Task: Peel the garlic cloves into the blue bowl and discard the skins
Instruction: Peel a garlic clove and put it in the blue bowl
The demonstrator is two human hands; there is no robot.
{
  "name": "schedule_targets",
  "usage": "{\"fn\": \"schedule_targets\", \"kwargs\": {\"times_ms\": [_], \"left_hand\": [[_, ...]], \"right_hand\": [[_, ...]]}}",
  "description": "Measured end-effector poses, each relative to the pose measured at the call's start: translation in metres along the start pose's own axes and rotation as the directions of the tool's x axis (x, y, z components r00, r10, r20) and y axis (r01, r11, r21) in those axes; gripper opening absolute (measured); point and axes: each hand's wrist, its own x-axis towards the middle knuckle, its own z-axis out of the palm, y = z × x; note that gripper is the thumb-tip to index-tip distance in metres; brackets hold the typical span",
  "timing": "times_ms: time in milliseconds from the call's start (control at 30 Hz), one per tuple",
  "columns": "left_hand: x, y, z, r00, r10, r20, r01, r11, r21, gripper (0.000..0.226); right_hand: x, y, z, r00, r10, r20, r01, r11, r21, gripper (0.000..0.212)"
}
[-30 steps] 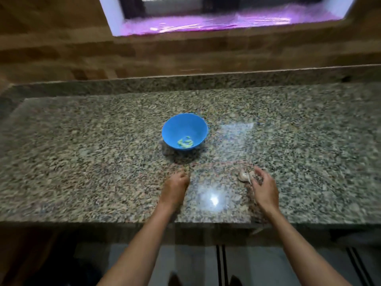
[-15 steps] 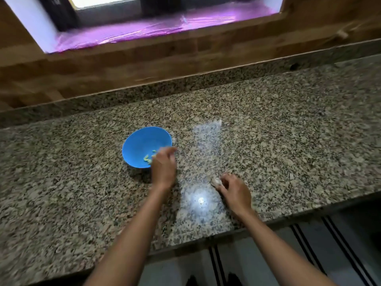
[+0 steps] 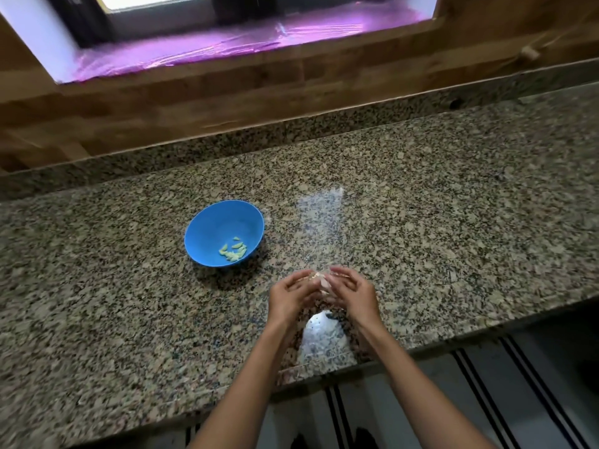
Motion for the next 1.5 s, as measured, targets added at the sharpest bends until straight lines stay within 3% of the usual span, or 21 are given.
{"fn": "schedule_targets", "kwargs": {"times_ms": [100, 167, 233, 433, 867, 967, 1100, 1200, 1333, 1400, 1500], "left_hand": [[-0.001, 0.007, -0.007, 0.998, 0.066, -0.002, -0.065, 0.995, 0.077, 0.030], [0.000, 0.009, -0.006, 0.987, 0.163, 0.004, -0.160, 0.967, 0.199, 0.029], [-0.002, 0.012, -0.002, 0.974, 0.226, -0.007, -0.217, 0.945, 0.246, 0.027], [-0.010, 0.007, 0.007, 0.982, 0.189, -0.023, -0.184, 0.973, 0.140, 0.045], [-0.009, 0.004, 0.001, 0.982, 0.185, -0.031, -0.173, 0.959, 0.224, 0.039], [-0.010, 0.001, 0.000, 0.977, 0.210, -0.045, -0.195, 0.957, 0.217, 0.035], [-0.019, -0.008, 0.007, 0.960, 0.265, -0.086, -0.234, 0.934, 0.268, 0.042], [-0.015, -0.009, 0.002, 0.926, 0.364, -0.104, -0.296, 0.867, 0.402, 0.039], [-0.019, -0.001, -0.006, 0.913, 0.402, 0.071, -0.364, 0.724, 0.586, 0.037], [-0.020, -0.002, -0.006, 0.887, 0.430, 0.171, -0.425, 0.610, 0.669, 0.026], [-0.024, -0.008, -0.001, 0.800, 0.573, 0.181, -0.483, 0.435, 0.760, 0.019]], "right_hand": [[0.002, -0.008, -0.002, 0.992, 0.029, 0.119, -0.021, 0.997, -0.070, 0.026], [0.001, -0.012, 0.000, 0.994, -0.028, 0.109, 0.047, 0.984, -0.174, 0.021], [-0.001, -0.013, 0.004, 0.996, -0.062, 0.056, 0.069, 0.989, -0.130, 0.016], [-0.003, -0.005, 0.014, 0.993, -0.044, -0.114, 0.040, 0.999, -0.030, 0.012], [-0.008, 0.004, 0.019, 0.967, -0.167, -0.193, 0.079, 0.915, -0.396, 0.019], [-0.008, 0.008, 0.024, 0.961, -0.134, -0.242, 0.052, 0.947, -0.318, 0.016], [-0.012, 0.004, 0.031, 0.952, 0.050, -0.301, -0.047, 0.999, 0.016, 0.018], [-0.016, 0.002, 0.026, 0.971, 0.200, -0.128, -0.174, 0.967, 0.187, 0.013], [-0.009, -0.004, 0.006, 0.973, 0.203, 0.113, -0.210, 0.976, 0.050, 0.031], [-0.007, -0.008, 0.004, 0.976, 0.158, 0.150, -0.152, 0.987, -0.052, 0.040], [-0.009, -0.005, 0.015, 0.992, 0.112, 0.059, -0.109, 0.992, -0.058, 0.029]]}}
